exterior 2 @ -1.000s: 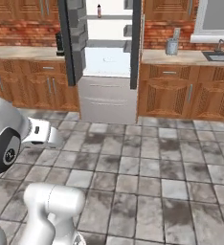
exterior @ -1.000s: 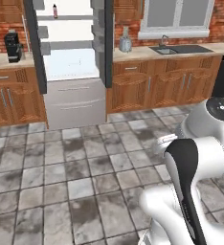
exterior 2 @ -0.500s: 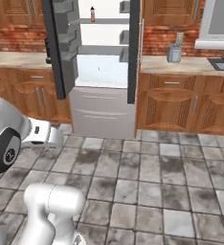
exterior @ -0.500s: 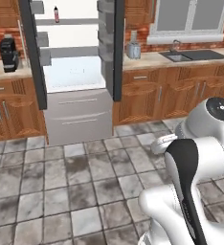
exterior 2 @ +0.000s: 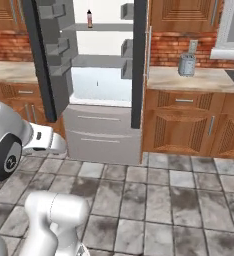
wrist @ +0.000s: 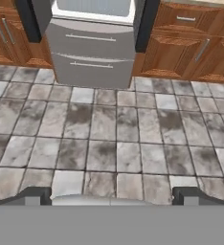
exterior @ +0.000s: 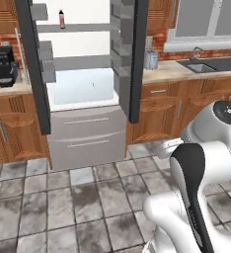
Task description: Open the fridge, grab two sodas, and place both sodas inside the bowl with ice on the dining counter.
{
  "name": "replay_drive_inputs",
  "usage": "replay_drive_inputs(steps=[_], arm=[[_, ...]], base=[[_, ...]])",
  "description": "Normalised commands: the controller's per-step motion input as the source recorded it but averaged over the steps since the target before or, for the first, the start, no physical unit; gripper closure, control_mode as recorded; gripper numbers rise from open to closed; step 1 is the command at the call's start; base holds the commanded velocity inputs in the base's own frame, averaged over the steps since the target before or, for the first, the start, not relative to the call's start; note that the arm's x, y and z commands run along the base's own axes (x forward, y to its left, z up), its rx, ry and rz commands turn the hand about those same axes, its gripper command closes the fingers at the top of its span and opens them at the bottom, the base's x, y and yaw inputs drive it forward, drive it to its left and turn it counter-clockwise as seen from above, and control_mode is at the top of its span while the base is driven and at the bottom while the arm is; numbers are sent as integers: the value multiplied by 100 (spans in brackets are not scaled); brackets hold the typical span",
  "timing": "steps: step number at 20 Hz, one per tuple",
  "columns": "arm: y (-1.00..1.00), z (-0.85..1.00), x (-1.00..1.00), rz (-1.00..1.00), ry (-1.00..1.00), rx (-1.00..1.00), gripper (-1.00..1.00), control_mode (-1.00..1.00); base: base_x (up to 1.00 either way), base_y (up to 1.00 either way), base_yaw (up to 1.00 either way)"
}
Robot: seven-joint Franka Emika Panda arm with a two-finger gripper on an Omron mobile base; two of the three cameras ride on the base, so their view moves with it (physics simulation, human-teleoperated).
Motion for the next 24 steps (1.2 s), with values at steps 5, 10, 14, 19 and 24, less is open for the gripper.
replay_drive_inputs(steps=[5, 10, 14, 19, 24], arm=[[0, 0, 0, 0, 0, 0, -100, 100], [0, 0, 0, 0, 0, 0, -100, 100], [0, 0, 0, 0, 0, 0, -100, 100], [0, 0, 0, 0, 0, 0, -100, 100], [0, 0, 0, 0, 0, 0, -100, 100]], base=[[100, 42, 0], [100, 42, 0], [100, 42, 0], [99, 30, 0], [100, 27, 0]])
